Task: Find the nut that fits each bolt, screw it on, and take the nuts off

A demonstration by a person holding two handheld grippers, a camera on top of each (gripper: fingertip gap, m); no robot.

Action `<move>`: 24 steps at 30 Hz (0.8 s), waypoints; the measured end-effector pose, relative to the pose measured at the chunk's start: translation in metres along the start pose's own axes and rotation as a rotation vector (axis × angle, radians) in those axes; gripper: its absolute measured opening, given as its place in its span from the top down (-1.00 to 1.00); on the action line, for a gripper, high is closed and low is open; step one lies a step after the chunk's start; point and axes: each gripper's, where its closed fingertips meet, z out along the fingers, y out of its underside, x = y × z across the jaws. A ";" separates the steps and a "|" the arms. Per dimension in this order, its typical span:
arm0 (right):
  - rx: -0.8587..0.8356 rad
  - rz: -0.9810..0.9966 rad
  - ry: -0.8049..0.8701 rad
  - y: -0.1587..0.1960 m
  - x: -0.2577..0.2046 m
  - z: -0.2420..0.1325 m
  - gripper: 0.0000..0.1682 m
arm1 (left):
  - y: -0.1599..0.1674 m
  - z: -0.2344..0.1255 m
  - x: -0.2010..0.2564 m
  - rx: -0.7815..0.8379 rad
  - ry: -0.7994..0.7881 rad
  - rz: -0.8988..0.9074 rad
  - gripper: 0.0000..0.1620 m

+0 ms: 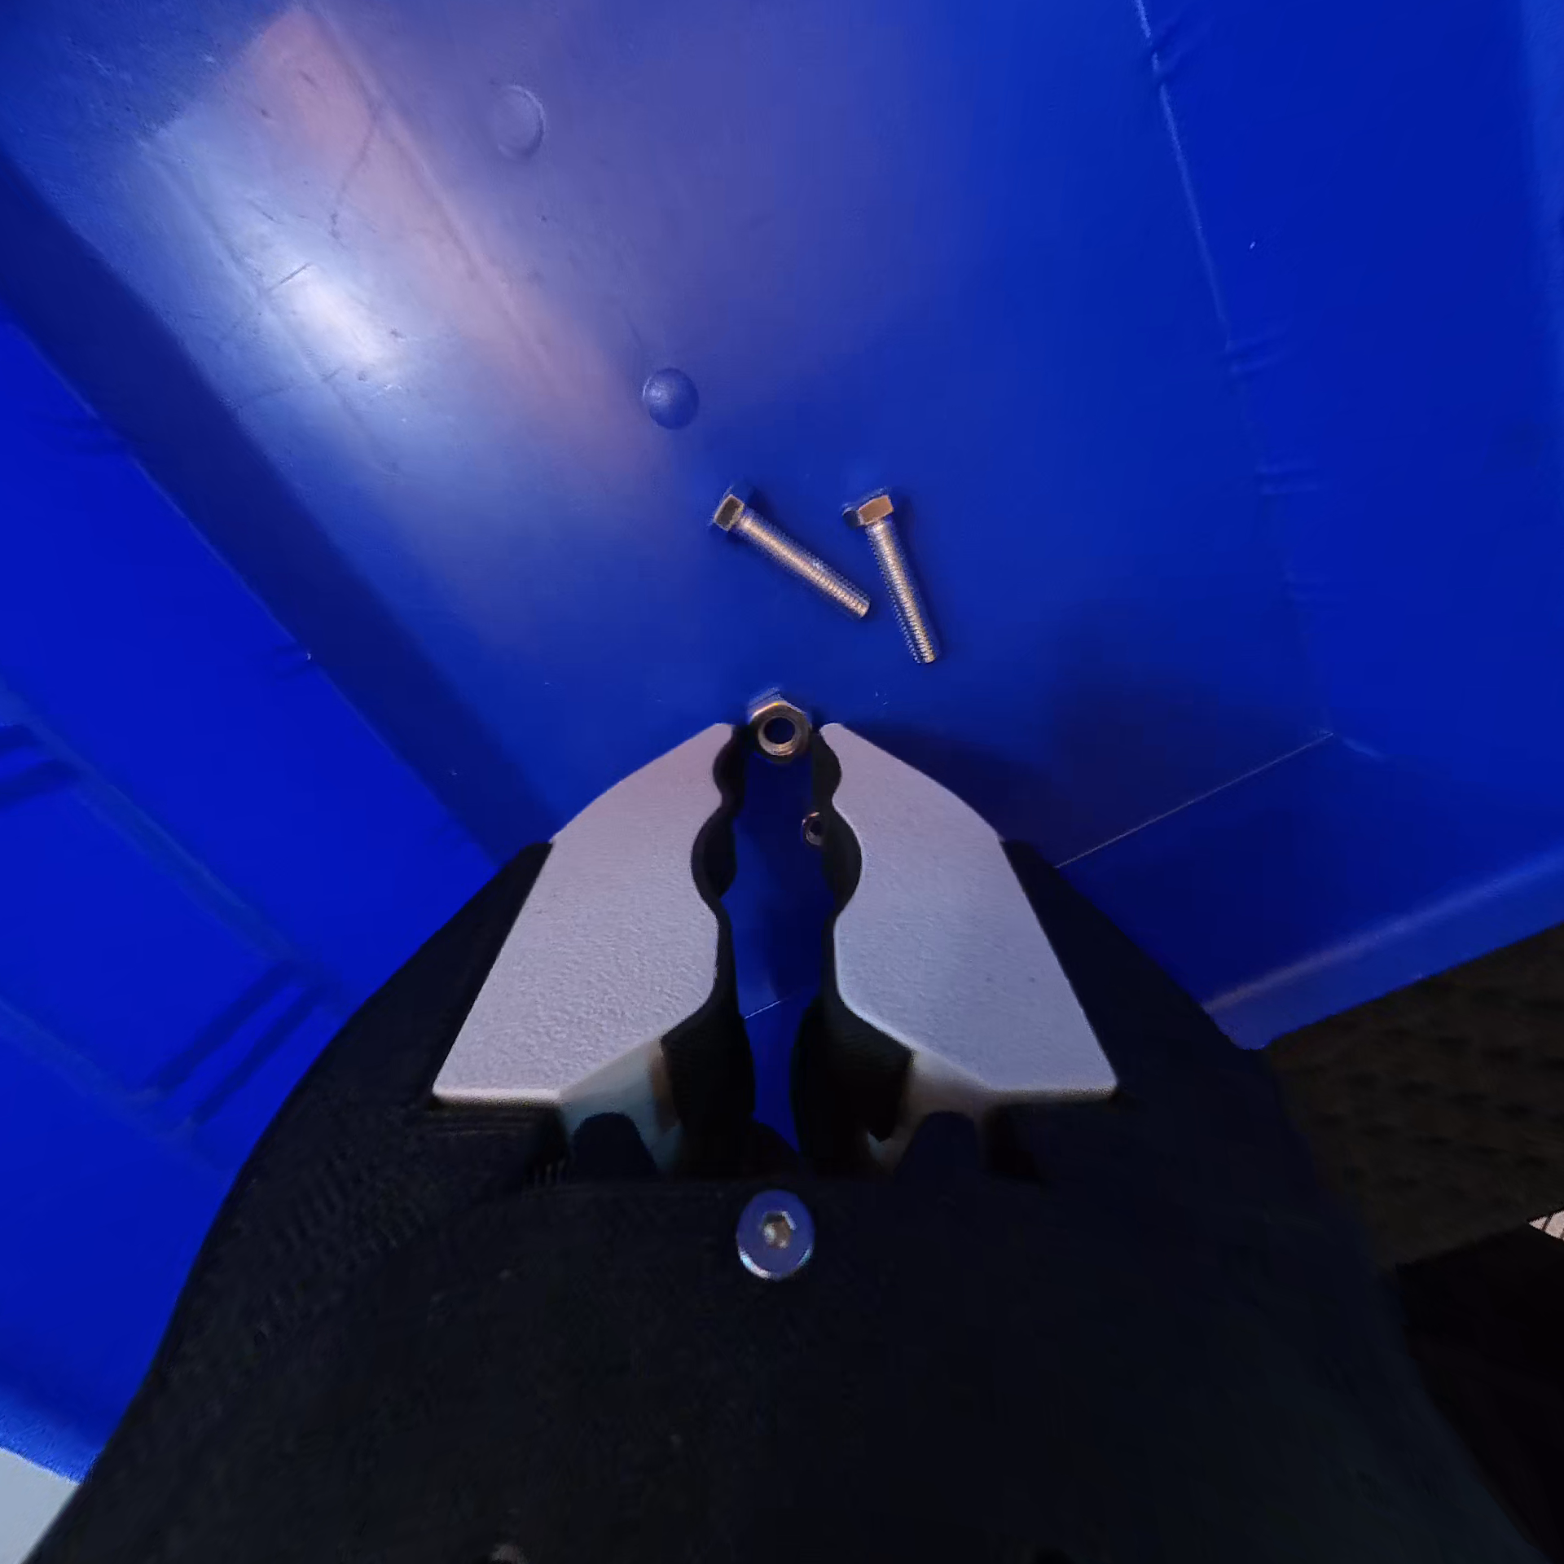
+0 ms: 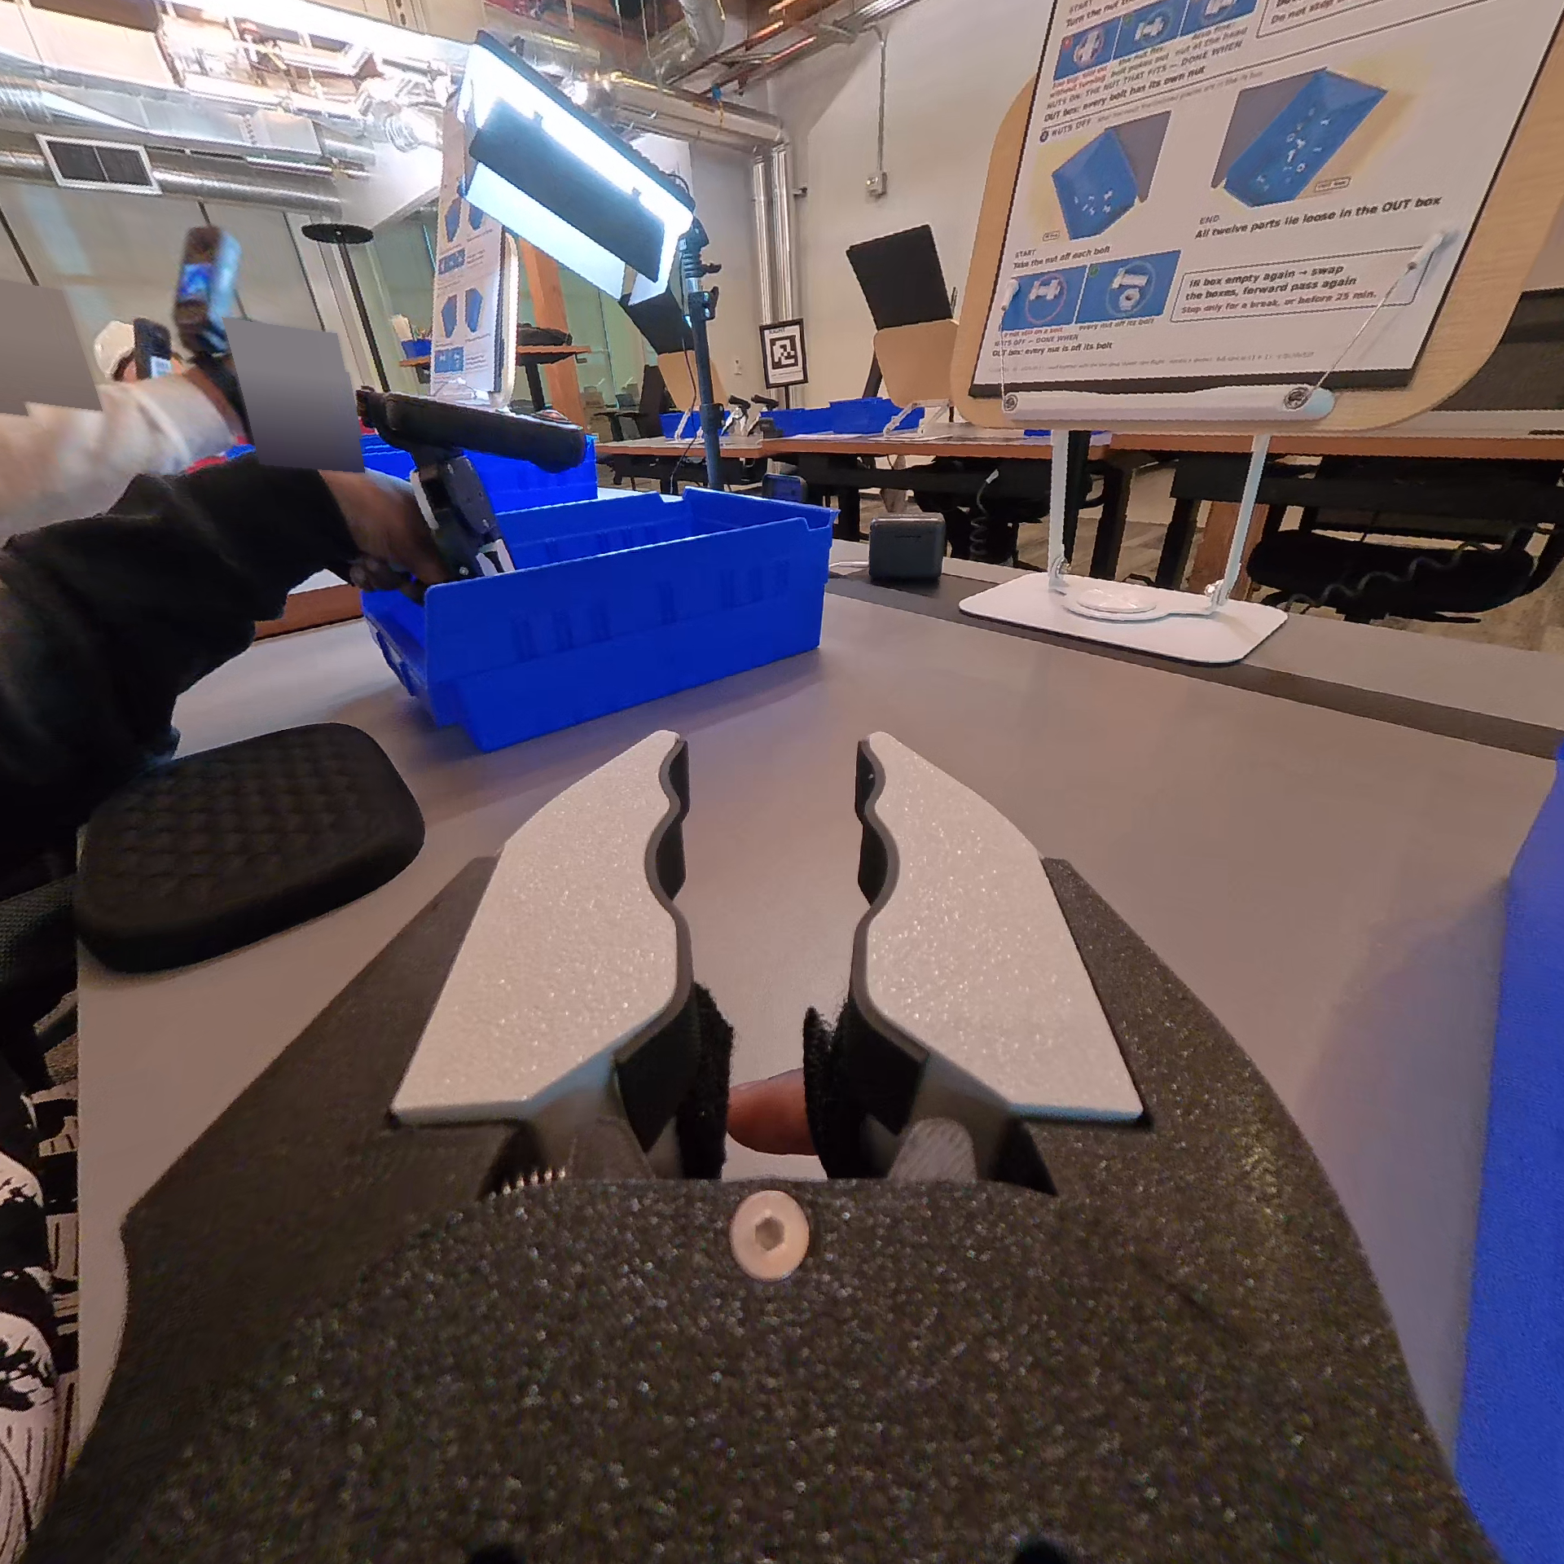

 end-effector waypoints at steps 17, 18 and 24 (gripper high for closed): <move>-0.003 -0.003 0.001 0.000 0.000 0.001 0.55 | -0.045 -0.122 0.102 0.397 -0.069 0.331 0.82; -0.003 -0.004 0.001 0.000 0.000 0.001 0.55 | -0.048 -0.130 0.122 0.425 -0.056 0.394 0.82; 0.001 -0.007 0.002 0.000 0.000 0.000 0.55 | -0.055 -0.123 0.233 0.461 0.082 0.700 0.82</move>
